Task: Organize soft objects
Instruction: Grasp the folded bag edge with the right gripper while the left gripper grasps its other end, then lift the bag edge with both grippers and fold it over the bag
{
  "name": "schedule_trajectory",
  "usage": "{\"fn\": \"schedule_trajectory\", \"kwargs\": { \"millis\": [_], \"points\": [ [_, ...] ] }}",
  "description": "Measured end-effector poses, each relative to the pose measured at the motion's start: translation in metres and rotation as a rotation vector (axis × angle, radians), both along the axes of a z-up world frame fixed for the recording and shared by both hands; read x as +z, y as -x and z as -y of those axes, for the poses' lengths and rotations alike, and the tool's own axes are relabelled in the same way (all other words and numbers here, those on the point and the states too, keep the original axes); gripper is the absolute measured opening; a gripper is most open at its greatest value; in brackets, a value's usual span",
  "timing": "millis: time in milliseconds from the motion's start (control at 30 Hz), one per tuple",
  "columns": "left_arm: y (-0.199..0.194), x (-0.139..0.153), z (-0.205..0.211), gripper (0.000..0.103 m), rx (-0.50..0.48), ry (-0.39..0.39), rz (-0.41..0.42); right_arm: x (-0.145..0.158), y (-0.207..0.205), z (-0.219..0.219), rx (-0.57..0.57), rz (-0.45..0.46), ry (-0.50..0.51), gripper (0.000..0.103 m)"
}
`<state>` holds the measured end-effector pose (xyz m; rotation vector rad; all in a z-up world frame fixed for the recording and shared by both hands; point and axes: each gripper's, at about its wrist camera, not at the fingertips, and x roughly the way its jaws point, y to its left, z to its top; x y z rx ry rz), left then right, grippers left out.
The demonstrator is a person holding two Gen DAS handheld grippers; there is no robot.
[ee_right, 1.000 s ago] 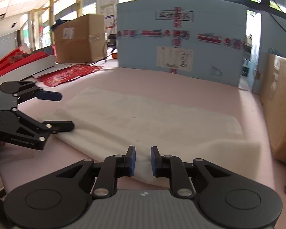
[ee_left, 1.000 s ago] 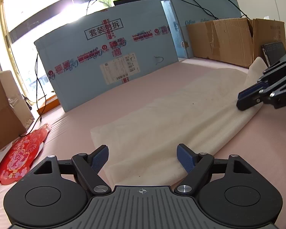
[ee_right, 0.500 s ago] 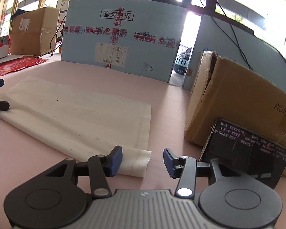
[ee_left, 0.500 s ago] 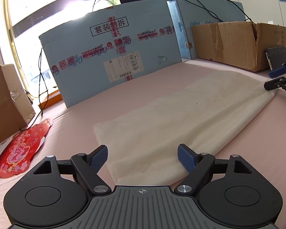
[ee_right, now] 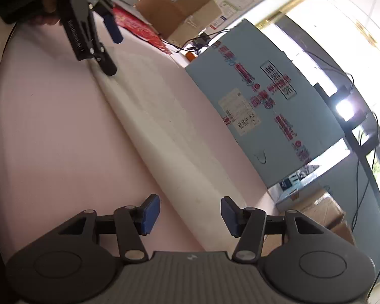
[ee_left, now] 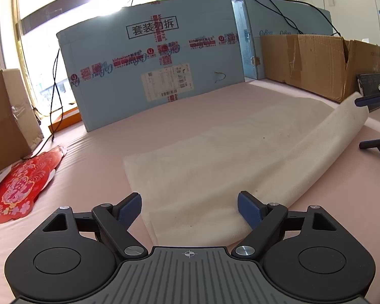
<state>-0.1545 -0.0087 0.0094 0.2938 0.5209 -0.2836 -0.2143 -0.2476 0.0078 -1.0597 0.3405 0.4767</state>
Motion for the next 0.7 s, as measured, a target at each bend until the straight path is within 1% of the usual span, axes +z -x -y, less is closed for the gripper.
{"fn": "schedule_trajectory", "kwargs": {
  "millis": [100,233,267,333,400,467,533,600,700],
  "points": [
    [0.0,0.0,-0.001,0.085,0.001,0.008,-0.003,-0.005,0.007,-0.01,0.066,0.064,0.1,0.059],
    [-0.003,0.0,-0.006,0.085,0.001,0.039,-0.025,-0.005,-0.006,-0.014,0.115,0.033,0.14,0.054],
    [-0.004,0.0,-0.007,0.085,0.001,0.046,-0.03,-0.006,-0.009,-0.016,0.133,0.034,0.162,0.049],
    [-0.005,0.0,-0.008,0.085,0.002,0.056,-0.036,-0.012,-0.012,-0.023,0.179,0.053,0.227,0.044],
    [-0.007,0.0,-0.011,0.085,0.001,0.072,-0.047,-0.019,-0.012,-0.032,0.25,0.084,0.3,0.037],
    [-0.007,0.0,-0.011,0.085,-0.004,0.071,-0.047,-0.025,-0.013,-0.041,0.315,0.087,0.342,0.023],
    [-0.003,0.003,-0.006,0.085,-0.027,0.015,-0.007,-0.027,-0.014,-0.046,0.343,0.072,0.359,0.015],
    [0.01,0.007,0.003,0.085,-0.096,-0.083,0.102,-0.027,-0.016,-0.048,0.355,0.054,0.359,0.013],
    [0.028,0.017,0.012,0.085,-0.266,-0.125,0.215,-0.02,-0.016,-0.047,0.352,0.003,0.319,0.011]
  ]
}}
